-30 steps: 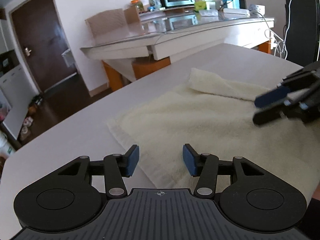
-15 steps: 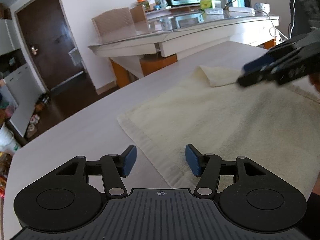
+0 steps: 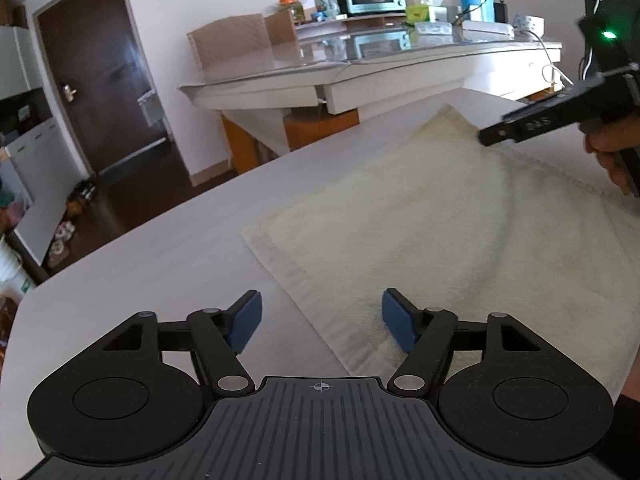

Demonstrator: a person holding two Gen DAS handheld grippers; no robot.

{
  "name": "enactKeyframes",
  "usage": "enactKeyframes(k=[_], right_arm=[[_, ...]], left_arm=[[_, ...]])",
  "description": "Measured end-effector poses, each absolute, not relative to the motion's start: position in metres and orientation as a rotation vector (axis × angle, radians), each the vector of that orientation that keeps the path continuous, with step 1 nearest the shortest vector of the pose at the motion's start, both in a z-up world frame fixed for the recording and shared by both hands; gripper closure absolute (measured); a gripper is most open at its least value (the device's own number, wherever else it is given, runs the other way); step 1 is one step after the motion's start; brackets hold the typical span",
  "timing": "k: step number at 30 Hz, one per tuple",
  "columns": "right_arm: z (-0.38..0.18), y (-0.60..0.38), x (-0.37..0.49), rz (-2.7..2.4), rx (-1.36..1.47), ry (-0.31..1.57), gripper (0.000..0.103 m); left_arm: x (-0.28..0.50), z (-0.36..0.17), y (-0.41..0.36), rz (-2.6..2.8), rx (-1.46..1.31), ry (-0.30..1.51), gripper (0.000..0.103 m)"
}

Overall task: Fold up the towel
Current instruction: 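Spread the towel flat on the table with the right tool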

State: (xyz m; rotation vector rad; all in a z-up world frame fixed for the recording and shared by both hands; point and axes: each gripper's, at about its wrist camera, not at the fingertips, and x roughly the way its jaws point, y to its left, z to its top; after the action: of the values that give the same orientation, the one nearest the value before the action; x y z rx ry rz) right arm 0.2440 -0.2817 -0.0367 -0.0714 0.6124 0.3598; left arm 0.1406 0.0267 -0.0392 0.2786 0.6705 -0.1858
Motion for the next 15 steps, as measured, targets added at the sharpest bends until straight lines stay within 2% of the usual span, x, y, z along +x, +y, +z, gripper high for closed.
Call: enactKeyframes(k=[5, 15], right_arm=[[-0.024, -0.274, 0.222, 0.455, -0.058, 0.613, 0.044], [-0.021, -0.319, 0.132, 0.458, -0.003, 0.686, 0.044]], left_arm=[[0.137, -0.037, 0.024, -0.173, 0.288, 0.663, 0.029], [0.110, -0.035, 0.007, -0.230, 0.293, 0.626, 0.029]])
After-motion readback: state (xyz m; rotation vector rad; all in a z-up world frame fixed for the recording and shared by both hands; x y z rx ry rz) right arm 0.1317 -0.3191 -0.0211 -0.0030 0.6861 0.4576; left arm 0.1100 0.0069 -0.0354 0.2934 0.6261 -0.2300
